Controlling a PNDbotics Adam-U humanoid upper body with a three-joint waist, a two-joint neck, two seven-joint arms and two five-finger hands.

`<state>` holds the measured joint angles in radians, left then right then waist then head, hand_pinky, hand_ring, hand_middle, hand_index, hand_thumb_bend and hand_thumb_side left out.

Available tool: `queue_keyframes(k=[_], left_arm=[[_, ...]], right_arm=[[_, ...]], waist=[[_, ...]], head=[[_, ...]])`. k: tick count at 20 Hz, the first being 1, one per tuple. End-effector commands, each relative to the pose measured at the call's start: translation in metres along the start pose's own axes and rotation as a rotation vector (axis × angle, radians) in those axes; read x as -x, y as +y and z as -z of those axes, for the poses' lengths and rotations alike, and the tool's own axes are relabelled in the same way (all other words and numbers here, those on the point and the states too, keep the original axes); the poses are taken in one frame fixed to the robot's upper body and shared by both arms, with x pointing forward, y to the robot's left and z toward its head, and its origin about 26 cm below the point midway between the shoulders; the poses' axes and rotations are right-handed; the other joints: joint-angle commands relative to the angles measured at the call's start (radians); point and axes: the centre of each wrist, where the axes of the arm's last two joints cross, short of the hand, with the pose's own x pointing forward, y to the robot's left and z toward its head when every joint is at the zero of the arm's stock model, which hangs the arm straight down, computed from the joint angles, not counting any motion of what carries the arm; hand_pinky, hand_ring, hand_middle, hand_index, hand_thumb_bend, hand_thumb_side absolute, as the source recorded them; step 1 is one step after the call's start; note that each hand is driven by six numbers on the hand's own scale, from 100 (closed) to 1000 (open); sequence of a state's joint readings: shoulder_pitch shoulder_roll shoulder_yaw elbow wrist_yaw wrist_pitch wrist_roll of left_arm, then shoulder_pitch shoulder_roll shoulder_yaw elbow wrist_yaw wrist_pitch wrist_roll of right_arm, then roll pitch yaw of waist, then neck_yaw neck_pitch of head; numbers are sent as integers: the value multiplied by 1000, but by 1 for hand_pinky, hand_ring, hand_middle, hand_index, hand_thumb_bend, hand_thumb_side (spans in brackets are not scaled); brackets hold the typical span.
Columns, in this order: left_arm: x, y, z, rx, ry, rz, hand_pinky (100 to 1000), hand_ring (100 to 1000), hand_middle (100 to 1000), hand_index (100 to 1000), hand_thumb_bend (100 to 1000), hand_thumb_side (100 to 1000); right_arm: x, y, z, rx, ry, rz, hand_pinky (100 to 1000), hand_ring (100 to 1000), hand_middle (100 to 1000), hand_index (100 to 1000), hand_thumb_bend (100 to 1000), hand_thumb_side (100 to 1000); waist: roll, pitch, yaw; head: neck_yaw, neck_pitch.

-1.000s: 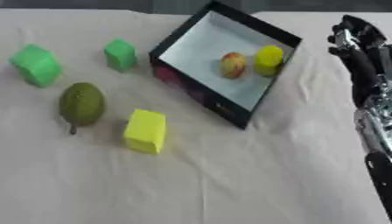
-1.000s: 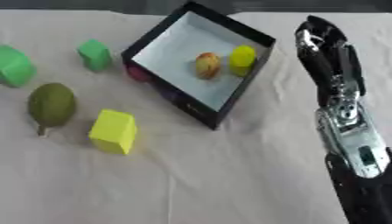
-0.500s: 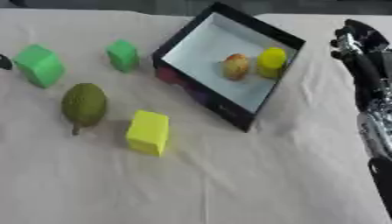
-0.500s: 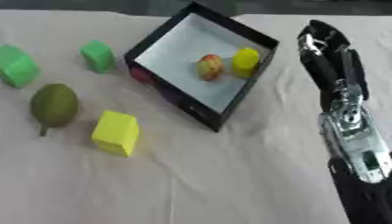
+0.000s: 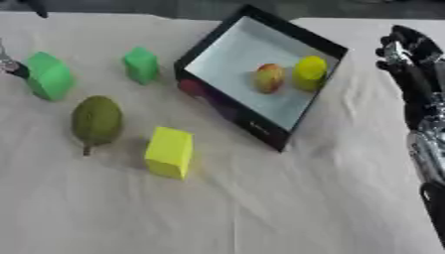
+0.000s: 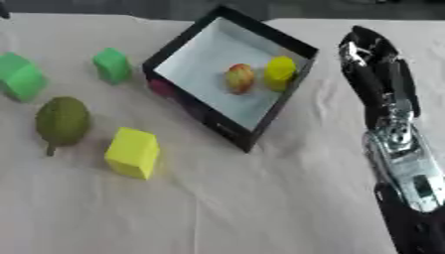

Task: Pick up objects on the table and place them in the box.

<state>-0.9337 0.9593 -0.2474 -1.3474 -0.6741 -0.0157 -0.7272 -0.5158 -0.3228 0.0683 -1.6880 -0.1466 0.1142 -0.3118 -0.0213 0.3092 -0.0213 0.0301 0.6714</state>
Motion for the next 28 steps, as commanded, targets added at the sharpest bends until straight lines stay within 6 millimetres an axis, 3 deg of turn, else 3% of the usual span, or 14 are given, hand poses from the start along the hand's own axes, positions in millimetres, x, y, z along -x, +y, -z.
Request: queue_keyframes(k=[1, 14, 22, 28], left_arm=[[6, 10, -6, 5, 25, 35, 877, 857, 766, 755, 698, 100], [5, 9, -20, 58, 10, 91, 899, 873, 795, 787, 738, 100], [7, 0, -14, 85, 24, 136, 924, 891, 816, 803, 747, 100], [22, -7, -6, 45, 99, 151, 914, 889, 819, 812, 728, 100]], right_arm=[[-11, -4, 5, -5, -42, -13, 797, 783, 733, 834, 100, 485], [-14, -6, 5, -4, -51, -25, 796, 778, 729, 833, 100, 489], [-16, -4, 7, -5, -58, -15, 796, 776, 727, 833, 100, 490], [-17, -2, 7, -14, -60, -11, 796, 776, 726, 833, 100, 490]], waist=[[2, -15, -2], [13, 6, -9], [11, 12, -16], [5, 15, -19]], head=[[3, -20], [-2, -39], [3, -36], [12, -41]])
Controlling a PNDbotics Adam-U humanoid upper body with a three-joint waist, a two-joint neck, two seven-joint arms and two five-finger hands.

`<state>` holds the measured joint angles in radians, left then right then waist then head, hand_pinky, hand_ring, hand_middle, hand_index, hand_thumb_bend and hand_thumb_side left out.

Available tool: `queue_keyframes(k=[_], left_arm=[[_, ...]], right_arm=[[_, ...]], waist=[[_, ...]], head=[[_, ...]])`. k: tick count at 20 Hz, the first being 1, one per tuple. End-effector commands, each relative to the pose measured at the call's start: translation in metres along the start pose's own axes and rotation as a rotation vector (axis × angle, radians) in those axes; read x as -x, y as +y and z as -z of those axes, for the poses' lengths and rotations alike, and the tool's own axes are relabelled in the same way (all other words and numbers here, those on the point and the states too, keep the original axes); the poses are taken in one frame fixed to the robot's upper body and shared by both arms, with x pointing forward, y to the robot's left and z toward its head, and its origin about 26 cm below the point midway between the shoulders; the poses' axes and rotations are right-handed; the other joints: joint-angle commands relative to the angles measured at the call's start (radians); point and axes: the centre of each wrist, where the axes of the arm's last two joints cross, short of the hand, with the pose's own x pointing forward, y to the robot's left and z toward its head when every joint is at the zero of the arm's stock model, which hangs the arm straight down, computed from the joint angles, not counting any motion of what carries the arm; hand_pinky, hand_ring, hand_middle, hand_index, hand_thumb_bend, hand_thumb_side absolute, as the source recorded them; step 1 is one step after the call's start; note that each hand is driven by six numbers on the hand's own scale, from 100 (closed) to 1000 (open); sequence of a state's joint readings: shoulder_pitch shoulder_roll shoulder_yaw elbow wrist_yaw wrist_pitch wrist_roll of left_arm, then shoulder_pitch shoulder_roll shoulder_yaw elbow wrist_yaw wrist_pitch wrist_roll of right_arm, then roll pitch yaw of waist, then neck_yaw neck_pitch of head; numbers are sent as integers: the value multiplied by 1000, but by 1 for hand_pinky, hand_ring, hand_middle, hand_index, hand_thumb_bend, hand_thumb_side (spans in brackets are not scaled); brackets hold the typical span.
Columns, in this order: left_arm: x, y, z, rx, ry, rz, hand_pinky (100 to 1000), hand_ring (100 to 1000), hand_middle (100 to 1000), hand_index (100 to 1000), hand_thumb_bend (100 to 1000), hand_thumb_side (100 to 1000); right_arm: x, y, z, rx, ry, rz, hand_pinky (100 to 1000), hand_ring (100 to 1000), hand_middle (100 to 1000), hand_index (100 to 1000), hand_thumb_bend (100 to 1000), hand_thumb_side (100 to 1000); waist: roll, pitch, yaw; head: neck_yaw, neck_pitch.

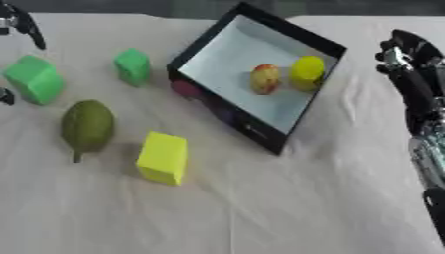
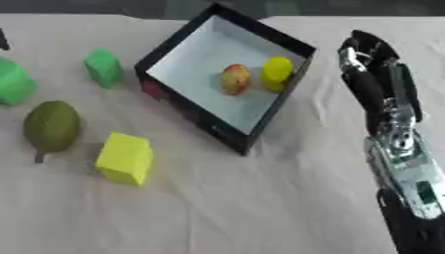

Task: Pick up objects on the table and place them in the box.

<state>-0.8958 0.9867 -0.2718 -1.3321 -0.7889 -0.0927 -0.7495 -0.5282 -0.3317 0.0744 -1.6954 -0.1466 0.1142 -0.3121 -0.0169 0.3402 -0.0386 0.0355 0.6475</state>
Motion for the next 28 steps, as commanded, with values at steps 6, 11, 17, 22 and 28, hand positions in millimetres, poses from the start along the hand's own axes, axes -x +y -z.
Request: queue_keyframes(k=[6, 11, 17, 22, 28], left_arm=[[30, -1, 3, -130, 100, -80, 899, 897, 820, 817, 703, 100], [31, -8, 11, -109, 100, -112, 908, 905, 825, 818, 698, 100], [33, -7, 12, -120, 120, -131, 892, 898, 818, 807, 678, 100], [34, -5, 12, -159, 113, -147, 882, 888, 798, 786, 662, 100], [35, -7, 14, -93, 126, -133, 897, 896, 806, 782, 670, 100]], right_arm=[[-13, -1, 5, -11, -44, 0, 796, 775, 726, 833, 100, 491], [-14, 2, 6, -19, -48, 6, 796, 774, 725, 833, 100, 491], [-16, 4, 7, -27, -53, 10, 796, 774, 725, 833, 100, 492], [-16, 5, 7, -32, -54, 11, 796, 774, 725, 833, 100, 493], [-17, 5, 8, -28, -58, 15, 796, 773, 723, 832, 100, 495]], waist=[[-5, -9, -8], [-8, -2, -17], [-8, 4, -24], [-8, 7, -27], [-6, 8, -30]], head=[[18, -21], [27, -25], [31, -28], [37, -32], [45, -31]])
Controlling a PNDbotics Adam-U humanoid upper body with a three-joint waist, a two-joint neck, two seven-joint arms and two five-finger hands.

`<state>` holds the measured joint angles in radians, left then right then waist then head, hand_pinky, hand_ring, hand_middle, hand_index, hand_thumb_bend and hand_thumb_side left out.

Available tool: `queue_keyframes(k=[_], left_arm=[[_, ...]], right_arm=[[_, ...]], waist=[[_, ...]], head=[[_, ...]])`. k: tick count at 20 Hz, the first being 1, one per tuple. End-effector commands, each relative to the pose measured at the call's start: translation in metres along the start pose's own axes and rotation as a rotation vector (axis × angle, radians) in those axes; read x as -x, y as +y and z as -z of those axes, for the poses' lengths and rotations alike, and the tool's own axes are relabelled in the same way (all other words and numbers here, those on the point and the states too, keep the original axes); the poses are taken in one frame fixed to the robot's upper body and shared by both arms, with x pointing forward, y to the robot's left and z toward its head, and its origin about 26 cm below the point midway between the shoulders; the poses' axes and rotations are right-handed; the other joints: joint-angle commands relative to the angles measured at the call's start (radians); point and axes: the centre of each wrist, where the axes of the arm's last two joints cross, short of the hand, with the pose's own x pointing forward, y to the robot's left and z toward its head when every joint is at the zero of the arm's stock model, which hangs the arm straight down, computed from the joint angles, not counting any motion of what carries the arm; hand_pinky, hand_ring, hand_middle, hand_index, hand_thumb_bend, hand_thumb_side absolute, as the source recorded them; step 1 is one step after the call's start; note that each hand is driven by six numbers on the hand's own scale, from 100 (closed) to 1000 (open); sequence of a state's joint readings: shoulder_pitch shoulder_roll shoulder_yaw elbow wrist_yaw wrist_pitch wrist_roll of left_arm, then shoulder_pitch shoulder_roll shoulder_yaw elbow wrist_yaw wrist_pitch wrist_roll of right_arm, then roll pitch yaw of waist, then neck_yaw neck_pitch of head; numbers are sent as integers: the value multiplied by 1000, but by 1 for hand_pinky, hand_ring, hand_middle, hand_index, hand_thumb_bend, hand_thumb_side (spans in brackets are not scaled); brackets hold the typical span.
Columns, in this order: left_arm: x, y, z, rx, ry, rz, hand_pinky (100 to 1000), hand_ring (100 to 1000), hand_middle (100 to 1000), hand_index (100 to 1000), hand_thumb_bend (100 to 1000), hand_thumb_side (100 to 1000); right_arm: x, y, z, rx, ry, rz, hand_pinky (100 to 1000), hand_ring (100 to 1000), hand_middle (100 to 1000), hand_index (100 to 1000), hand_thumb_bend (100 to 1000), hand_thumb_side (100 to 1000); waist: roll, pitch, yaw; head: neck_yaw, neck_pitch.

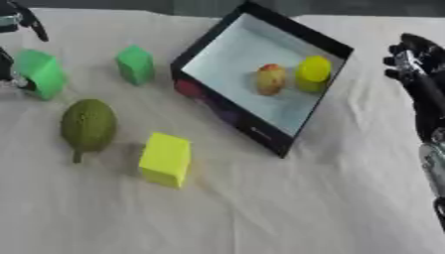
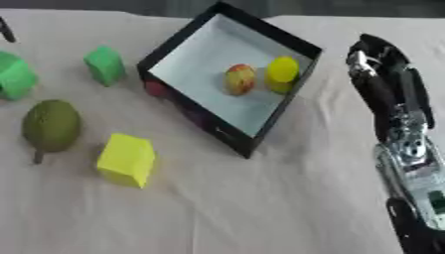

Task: Pick up objects on the table and place them in the box.

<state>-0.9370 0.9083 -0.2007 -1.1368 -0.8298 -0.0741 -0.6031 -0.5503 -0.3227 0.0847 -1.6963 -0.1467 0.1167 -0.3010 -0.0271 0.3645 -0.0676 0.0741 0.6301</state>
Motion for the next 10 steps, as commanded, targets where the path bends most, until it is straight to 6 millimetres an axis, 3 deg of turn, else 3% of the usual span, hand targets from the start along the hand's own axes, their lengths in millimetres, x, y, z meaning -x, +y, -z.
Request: queue_keyframes(k=[1, 10], left_arm=[[10, 12, -7, 15, 41, 24, 900, 897, 808, 783, 673, 100], [11, 5, -4, 89, 71, 55, 899, 899, 808, 794, 677, 100]], right_arm=[[-12, -2, 4, -3, -42, 2, 796, 773, 723, 833, 100, 497], [-12, -1, 4, -6, -45, 8, 795, 772, 721, 833, 100, 499]], waist=[[4, -16, -2], [2, -13, -6]], head=[[8, -14], [9, -19]])
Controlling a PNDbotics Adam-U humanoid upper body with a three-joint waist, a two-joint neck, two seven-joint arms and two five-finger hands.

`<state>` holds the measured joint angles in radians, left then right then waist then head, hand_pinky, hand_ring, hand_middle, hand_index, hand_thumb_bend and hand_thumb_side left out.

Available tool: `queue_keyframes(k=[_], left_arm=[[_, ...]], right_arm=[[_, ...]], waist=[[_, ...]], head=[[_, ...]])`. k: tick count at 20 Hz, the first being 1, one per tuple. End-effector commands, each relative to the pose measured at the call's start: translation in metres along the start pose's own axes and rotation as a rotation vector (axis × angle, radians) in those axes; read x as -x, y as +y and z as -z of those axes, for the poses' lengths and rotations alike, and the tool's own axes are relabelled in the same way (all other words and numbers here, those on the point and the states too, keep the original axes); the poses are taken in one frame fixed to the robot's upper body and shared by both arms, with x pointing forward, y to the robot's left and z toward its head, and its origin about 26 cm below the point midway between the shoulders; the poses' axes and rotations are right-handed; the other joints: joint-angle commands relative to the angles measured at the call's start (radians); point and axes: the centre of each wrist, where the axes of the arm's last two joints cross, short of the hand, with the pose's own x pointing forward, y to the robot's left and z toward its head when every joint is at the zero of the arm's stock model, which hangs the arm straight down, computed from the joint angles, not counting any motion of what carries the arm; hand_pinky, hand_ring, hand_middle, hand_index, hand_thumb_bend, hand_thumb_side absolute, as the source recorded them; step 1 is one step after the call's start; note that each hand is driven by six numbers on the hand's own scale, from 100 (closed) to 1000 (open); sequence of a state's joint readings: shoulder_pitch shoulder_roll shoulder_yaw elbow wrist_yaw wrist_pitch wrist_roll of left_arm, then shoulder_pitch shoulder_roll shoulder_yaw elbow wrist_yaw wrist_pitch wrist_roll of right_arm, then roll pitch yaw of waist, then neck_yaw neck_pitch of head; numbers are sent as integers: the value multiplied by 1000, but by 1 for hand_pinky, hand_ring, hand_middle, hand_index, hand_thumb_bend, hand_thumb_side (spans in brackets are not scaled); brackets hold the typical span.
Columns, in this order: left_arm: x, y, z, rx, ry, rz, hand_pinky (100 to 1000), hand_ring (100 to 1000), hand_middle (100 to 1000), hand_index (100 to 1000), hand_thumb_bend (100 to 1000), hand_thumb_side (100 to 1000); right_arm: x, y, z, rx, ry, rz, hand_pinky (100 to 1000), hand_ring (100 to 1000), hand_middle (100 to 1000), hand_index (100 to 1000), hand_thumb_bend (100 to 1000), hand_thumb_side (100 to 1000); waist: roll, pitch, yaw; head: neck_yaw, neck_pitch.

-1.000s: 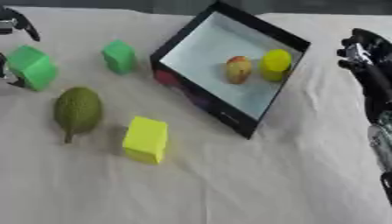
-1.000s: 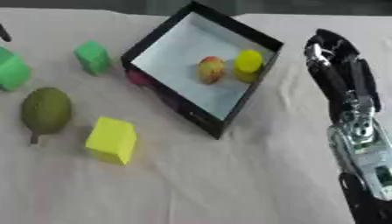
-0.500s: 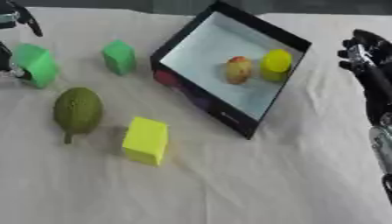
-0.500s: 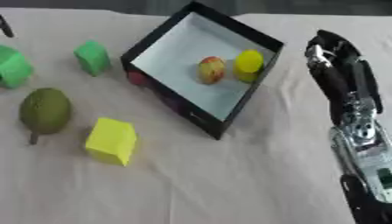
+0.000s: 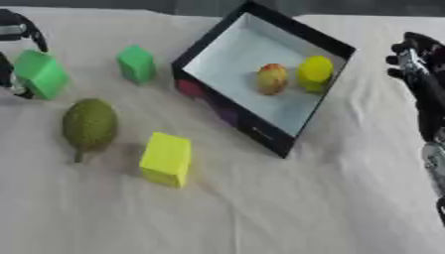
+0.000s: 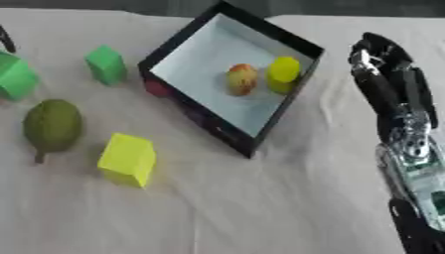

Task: Pick up objects on the table and place them in the box.

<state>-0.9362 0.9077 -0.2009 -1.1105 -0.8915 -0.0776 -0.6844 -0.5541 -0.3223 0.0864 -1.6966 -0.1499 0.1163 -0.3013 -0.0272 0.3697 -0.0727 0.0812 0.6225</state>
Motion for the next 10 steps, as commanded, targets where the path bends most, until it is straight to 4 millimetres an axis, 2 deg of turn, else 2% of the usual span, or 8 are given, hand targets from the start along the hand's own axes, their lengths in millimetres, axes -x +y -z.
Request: queue_keyframes(k=[1, 7, 10], left_arm=[[8, 9, -7, -18, 28, 14, 899, 899, 808, 794, 675, 100], [9, 6, -5, -37, 36, 15, 886, 889, 794, 787, 664, 100], [9, 5, -4, -51, 31, 6, 864, 872, 755, 763, 653, 100]], right_arm=[[-11, -2, 4, -4, -42, 4, 795, 772, 720, 833, 100, 501], [-12, -1, 4, -6, -44, 7, 795, 772, 719, 833, 100, 504], [-12, -1, 4, -7, -43, 6, 795, 772, 719, 833, 100, 504]], waist=[[2, -18, -1], [3, -18, -3], [2, -18, -2]], head=[[1, -12], [0, -15], [0, -14]])
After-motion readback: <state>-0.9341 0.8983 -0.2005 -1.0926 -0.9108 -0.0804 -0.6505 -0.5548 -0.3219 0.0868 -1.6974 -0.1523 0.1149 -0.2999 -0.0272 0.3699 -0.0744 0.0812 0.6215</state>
